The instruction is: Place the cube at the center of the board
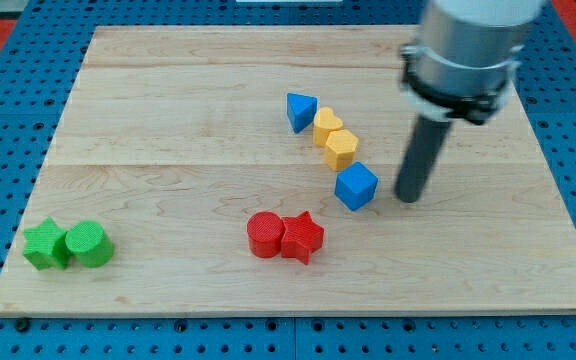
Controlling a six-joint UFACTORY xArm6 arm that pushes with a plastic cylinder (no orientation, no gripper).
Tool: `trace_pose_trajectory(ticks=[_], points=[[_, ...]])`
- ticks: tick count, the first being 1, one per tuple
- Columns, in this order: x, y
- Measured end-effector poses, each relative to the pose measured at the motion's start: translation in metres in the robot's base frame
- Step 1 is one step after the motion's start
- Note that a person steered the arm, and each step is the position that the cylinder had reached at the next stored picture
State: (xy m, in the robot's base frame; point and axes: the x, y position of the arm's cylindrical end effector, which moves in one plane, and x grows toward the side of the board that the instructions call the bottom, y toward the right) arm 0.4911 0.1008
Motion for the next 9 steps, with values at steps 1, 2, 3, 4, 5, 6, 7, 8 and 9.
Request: trace_pose_trajectory(ticks=[1, 2, 3, 4, 5, 6, 7, 8, 9], points=[[0.001, -0.073], [0.001, -0.101], [0.002, -0.088], [0.001, -0.055], [-0.014, -0.066], [-0.034, -0.122], [-0.032, -0.15], [-0.018, -0.152], [-0.052, -0.159]])
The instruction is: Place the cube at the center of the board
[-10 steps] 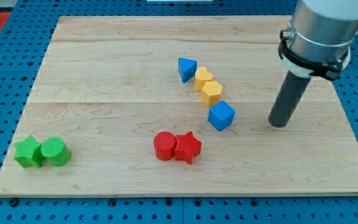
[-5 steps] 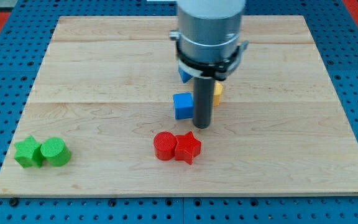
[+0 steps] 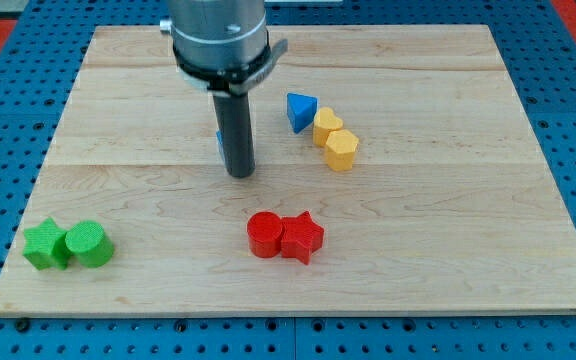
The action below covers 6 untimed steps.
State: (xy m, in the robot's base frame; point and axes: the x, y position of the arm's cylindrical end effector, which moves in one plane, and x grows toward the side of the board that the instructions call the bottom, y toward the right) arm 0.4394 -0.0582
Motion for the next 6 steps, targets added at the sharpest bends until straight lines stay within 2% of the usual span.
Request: trace_pose_trajectory(ticks=[1, 2, 3, 4, 5, 6], points=[[-0.03, -0.003], [-0.007, -0.01], [-0.003, -0.05], [-0.044, -0.084], [-0.087, -0.086], [-0.089, -0.061]])
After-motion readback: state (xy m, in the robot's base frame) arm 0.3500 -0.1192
